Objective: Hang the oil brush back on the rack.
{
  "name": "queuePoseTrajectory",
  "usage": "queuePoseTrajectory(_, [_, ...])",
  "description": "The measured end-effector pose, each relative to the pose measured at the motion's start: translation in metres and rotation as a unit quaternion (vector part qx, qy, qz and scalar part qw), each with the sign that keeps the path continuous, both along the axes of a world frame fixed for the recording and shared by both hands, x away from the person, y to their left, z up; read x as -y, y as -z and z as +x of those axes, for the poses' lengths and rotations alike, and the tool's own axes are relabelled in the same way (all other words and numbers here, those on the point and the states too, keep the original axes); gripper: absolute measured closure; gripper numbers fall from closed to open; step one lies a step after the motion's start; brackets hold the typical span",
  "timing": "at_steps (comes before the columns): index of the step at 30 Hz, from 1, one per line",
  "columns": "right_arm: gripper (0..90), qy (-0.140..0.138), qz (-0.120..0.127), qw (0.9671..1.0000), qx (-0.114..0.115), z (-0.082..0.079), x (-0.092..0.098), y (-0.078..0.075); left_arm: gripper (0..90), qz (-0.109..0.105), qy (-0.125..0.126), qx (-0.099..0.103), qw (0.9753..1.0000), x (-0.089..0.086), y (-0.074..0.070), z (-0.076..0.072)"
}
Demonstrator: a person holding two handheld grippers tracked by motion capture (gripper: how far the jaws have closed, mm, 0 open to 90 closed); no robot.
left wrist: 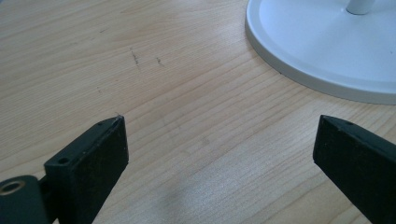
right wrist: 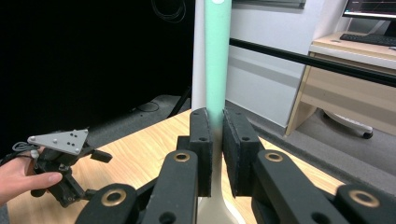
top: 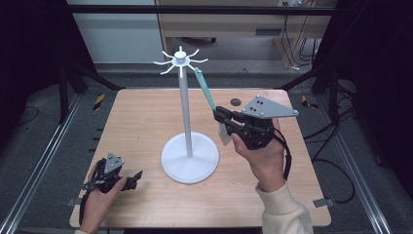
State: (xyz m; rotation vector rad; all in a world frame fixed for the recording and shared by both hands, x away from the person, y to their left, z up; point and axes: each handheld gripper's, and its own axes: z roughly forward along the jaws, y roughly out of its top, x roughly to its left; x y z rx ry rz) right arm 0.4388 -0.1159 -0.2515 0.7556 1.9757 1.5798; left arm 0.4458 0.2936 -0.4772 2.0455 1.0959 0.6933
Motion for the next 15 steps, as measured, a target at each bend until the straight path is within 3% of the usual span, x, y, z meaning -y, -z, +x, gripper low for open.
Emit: queuePoseTrajectory(15, [82.8, 0.001, 0.004, 1.0, -0.003, 0.0104, -0.0104, 0.005, 3.0, -0.001, 0.001, -0.001, 1.0, 0.0, 0.0005, 0.0001])
